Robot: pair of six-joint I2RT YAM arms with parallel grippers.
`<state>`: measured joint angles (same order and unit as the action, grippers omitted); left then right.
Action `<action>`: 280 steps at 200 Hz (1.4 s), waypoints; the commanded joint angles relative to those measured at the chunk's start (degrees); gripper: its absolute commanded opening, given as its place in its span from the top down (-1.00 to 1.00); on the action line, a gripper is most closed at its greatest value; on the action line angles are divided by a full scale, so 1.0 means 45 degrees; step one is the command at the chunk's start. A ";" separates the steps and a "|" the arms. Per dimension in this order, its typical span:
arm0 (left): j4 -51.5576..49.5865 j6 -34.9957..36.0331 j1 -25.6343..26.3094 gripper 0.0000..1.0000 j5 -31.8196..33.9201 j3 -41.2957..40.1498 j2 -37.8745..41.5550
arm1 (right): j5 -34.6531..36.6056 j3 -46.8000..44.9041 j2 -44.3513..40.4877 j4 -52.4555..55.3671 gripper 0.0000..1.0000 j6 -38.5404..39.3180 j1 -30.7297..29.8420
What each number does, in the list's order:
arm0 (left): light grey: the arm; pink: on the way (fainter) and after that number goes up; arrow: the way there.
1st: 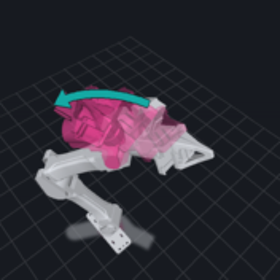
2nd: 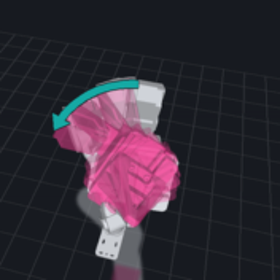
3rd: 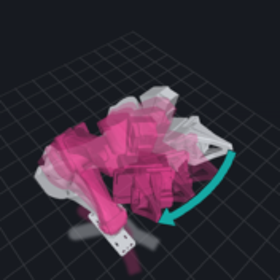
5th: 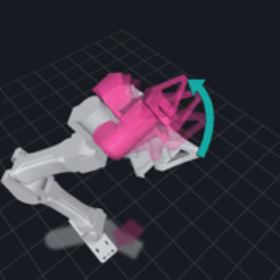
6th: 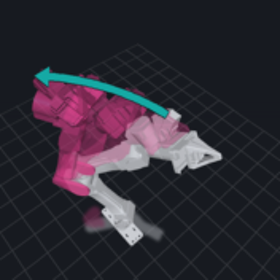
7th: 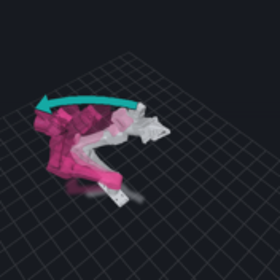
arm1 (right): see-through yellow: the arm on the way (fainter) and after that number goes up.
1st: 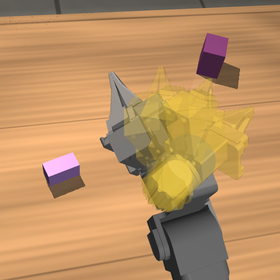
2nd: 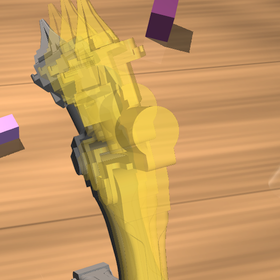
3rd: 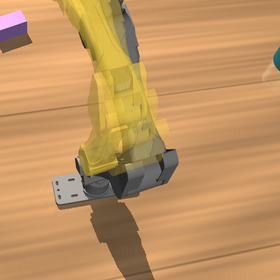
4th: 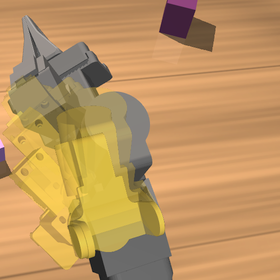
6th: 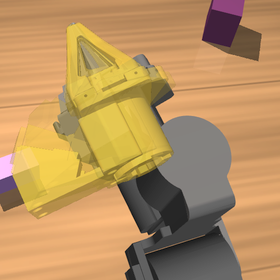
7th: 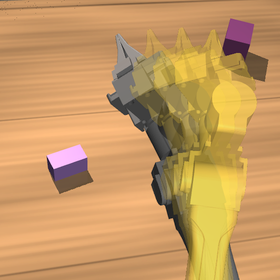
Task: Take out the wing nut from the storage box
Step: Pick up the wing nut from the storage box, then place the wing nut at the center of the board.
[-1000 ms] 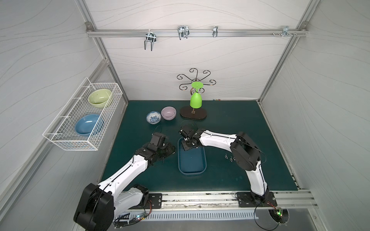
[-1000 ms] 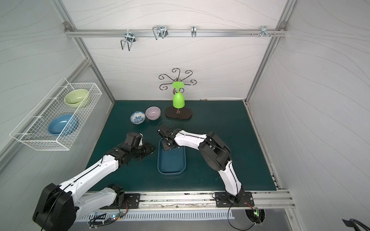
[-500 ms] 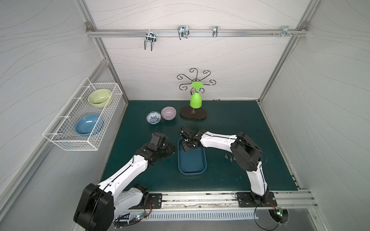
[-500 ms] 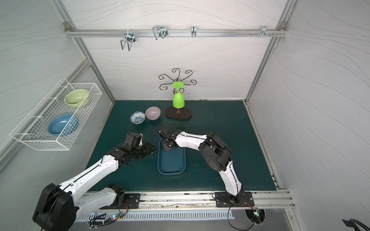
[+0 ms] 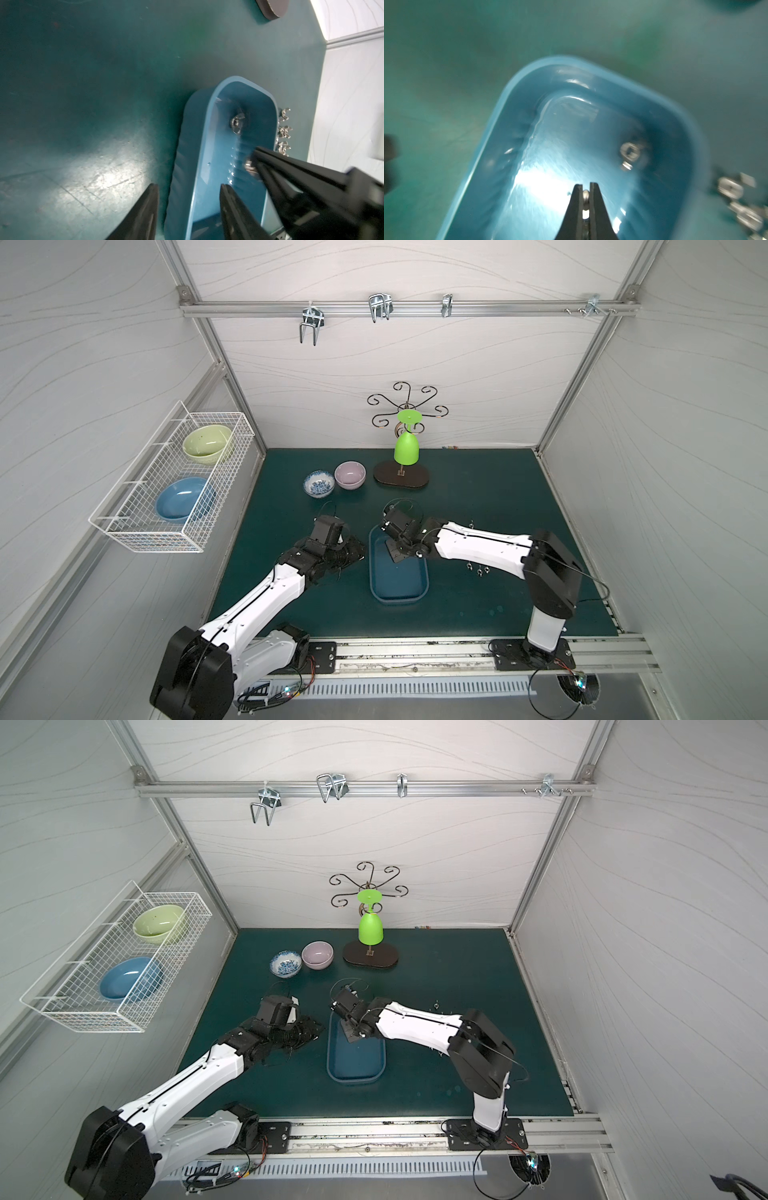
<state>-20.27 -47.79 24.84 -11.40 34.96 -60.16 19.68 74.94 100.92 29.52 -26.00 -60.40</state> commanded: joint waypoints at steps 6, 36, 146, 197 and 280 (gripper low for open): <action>0.0055 0.0583 0.1000 -0.05 0.0170 0.1154 -0.0036 | 0.1145 -0.0995 -0.1422 0.1226 1.00 -0.0596 0.0569; 0.0840 0.0492 0.2254 -0.05 -0.0186 0.1584 -0.1232 | 0.1290 -0.2802 -0.2434 0.1602 1.00 -0.1163 0.1878; 0.3515 0.0441 0.4013 -0.05 -0.0844 0.1880 -0.3486 | 0.0900 -0.5487 -0.1498 -0.0038 1.00 -0.2591 0.2974; 0.3625 0.0342 0.4041 -0.06 -0.0522 0.1529 -0.3322 | 0.1007 -0.5944 -0.1627 -0.0368 1.00 -0.2993 0.3012; 0.3646 0.0328 0.4112 -0.06 -0.0516 0.1489 -0.3348 | 0.1094 -0.6206 -0.2248 -0.0154 0.72 -0.3025 0.3003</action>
<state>-5.93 -46.72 42.92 -14.13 41.12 -75.68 24.69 48.38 91.81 27.86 -38.70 -47.22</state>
